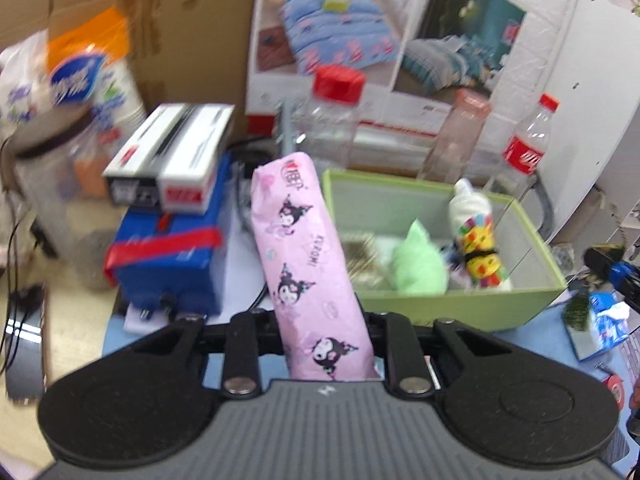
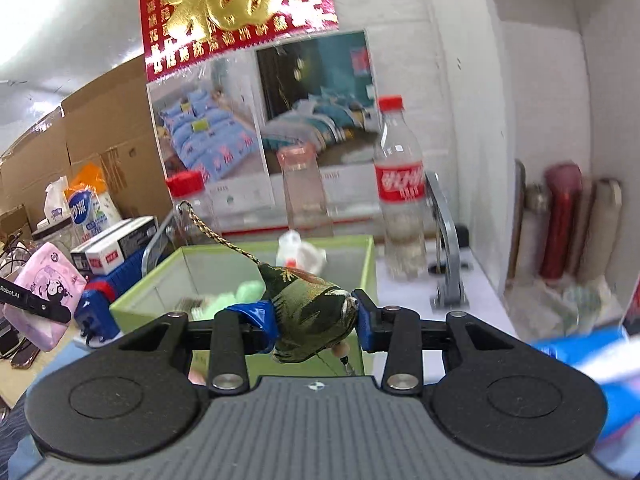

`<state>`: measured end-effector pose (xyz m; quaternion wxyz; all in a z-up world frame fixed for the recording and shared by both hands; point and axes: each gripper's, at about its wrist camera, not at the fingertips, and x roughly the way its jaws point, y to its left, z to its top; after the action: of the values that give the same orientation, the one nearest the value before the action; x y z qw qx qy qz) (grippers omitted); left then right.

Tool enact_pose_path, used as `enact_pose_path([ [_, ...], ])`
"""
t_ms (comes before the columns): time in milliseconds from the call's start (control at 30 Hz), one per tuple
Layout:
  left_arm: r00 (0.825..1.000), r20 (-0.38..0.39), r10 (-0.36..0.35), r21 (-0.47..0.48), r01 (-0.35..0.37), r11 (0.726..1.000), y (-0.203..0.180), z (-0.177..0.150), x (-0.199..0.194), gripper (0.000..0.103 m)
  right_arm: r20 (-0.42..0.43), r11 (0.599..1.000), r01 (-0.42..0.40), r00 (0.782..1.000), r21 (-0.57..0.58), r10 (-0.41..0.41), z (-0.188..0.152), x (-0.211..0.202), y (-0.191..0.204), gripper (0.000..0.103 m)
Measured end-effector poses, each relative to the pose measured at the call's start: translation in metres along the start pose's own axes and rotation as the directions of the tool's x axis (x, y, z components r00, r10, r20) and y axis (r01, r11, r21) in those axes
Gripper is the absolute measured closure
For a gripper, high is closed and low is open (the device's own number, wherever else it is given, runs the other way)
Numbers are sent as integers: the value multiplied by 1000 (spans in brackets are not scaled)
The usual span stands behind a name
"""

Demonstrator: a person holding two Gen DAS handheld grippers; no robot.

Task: Organize soft objects
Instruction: 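Carry the pouch and ornament over the green box and open both tools inside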

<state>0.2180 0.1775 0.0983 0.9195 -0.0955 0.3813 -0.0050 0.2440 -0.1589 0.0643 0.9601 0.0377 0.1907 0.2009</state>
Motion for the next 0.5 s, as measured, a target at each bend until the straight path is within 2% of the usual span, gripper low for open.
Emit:
enact_pose_path([
  [100, 1000, 14, -24, 16, 24, 1000, -17, 24, 10, 84, 5, 999, -8, 1000, -34, 8, 24, 22, 6, 80],
  [267, 999, 21, -23, 64, 22, 998, -41, 47, 33, 84, 6, 997, -21, 1000, -78, 21, 57, 59, 14, 80],
  [367, 1000, -3, -31, 76, 31, 997, -48, 51, 53, 82, -42, 993, -36, 999, -113, 31, 60, 84, 18, 79],
  [400, 1000, -14, -28, 76, 29, 997, -49, 51, 60, 79, -58, 993, -38, 998, -111, 31, 56, 91, 18, 76],
  [433, 1000, -19, -24, 76, 26, 997, -50, 51, 67, 68, -82, 994, -36, 996, -101, 28, 52, 99, 15, 75],
  [467, 999, -27, -16, 75, 18, 997, -50, 51, 73, 55, -114, 996, -32, 993, -84, 22, 47, 107, 12, 75],
  [500, 1000, -26, -10, 71, 11, 997, -50, 51, 77, 37, -149, 998, -22, 989, -64, 13, 42, 114, 9, 73],
])
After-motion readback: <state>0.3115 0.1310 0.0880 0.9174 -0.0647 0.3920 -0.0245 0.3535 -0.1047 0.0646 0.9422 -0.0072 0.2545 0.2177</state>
